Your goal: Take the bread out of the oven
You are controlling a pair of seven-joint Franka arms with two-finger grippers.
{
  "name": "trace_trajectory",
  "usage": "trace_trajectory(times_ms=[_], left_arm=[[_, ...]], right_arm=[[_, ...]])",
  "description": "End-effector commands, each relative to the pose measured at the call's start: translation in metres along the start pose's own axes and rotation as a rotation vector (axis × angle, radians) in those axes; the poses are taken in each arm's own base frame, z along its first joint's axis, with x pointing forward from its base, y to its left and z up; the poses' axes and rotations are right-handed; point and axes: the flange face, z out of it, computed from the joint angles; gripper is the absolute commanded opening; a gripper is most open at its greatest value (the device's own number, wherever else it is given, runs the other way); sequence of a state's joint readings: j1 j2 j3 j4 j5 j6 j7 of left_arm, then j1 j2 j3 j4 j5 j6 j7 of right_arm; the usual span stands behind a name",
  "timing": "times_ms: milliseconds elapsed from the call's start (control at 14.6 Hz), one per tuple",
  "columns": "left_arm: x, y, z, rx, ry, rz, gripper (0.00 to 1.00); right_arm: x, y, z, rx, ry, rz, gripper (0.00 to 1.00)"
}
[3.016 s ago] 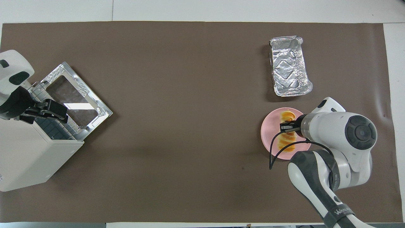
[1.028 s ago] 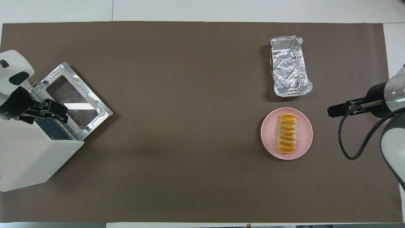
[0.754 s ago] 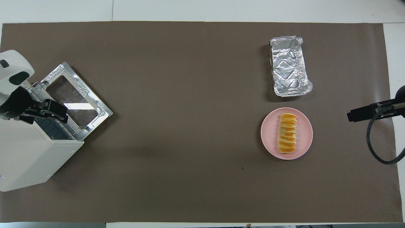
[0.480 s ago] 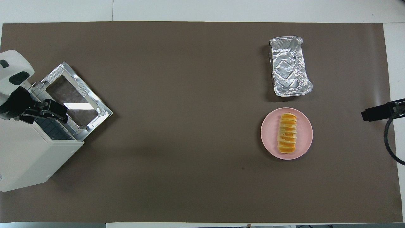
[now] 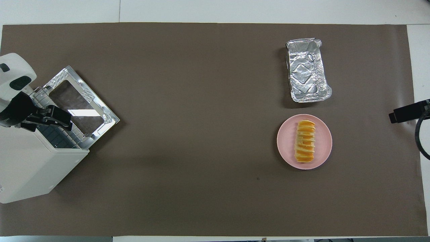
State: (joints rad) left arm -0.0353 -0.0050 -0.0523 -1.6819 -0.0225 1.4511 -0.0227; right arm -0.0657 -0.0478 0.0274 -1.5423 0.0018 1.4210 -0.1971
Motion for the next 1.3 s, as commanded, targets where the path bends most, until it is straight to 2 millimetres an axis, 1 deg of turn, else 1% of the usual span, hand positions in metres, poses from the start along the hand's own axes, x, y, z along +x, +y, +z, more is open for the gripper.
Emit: trace_trajectory(times_ms=[0, 274, 343, 411, 1234], left_arm=[[-0.006, -0.002, -0.005, 0.018, 0.007, -0.009, 1.0], [-0.006, -0.002, -0.005, 0.018, 0.007, -0.009, 1.0], [-0.006, -0.002, -0.005, 0.018, 0.007, -0.009, 1.0], [-0.006, -0.002, -0.005, 0.018, 0.007, -0.009, 1.0], [-0.006, -0.002, -0.005, 0.018, 0.005, -0.009, 1.0]], right_arm=[[0.006, 0.014, 0.012, -0.007, -0.013, 0.01, 1.0], [0.008, 0.007, 0.011, -0.012, -0.001, 0.033, 1.0], [0.009, 0.006, 0.013, -0.011, 0.001, 0.031, 1.0], [0.012, 0.004, 0.012, -0.016, 0.026, 0.027, 1.0], [0.014, 0.005, 0.013, -0.019, 0.046, 0.026, 1.0]])
